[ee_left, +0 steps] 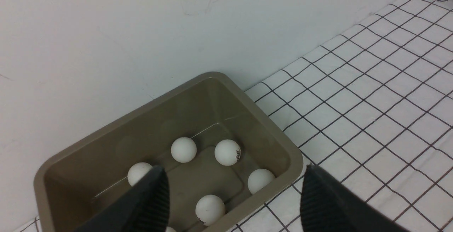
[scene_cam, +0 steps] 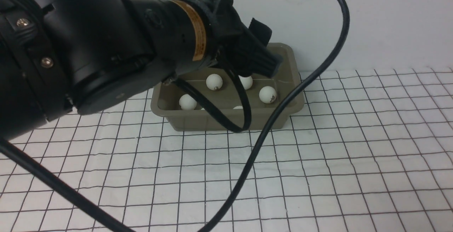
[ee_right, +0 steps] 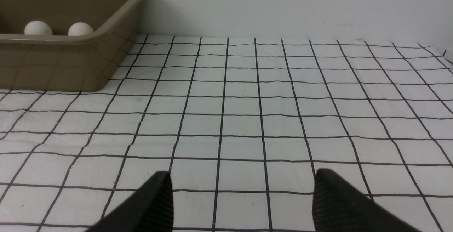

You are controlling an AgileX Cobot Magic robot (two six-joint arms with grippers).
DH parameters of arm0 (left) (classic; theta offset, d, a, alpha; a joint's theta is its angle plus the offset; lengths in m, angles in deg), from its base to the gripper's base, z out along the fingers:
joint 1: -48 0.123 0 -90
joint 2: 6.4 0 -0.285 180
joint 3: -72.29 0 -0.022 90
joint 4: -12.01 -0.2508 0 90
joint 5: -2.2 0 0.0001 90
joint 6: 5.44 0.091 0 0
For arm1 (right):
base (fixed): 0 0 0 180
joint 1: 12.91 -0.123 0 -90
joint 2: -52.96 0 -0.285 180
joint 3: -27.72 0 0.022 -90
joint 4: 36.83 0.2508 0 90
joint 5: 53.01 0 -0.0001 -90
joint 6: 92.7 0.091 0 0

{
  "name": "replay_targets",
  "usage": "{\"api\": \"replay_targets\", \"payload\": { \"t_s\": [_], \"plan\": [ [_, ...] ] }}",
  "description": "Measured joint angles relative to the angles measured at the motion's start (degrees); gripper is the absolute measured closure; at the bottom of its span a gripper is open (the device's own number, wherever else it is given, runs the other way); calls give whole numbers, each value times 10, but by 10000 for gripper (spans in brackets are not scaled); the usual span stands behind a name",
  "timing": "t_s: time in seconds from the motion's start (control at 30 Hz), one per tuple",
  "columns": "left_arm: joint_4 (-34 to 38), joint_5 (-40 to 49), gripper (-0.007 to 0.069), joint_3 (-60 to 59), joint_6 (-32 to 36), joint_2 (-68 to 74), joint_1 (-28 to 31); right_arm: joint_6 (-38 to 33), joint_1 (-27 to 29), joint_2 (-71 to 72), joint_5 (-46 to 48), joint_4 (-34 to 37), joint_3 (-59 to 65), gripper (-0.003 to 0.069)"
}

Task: Put the table tennis balls into the box on the white checkered tablecloth.

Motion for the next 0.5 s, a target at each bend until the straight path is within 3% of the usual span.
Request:
{"api": "replay_targets", "payload": {
  "t_s": [0.2, 0.3, 0.5],
  "plan": [
    [0, 11, 177, 0, 14, -2, -2, 0, 0, 0, 0, 0, 0, 177],
    [10, 47, 177, 0, 55, -6, -2, 0, 0, 0, 0, 0, 0, 177],
    [156, 95, 177, 0, 210, -32, 46, 0, 0, 0, 0, 0, 0, 177]
  ]
}}
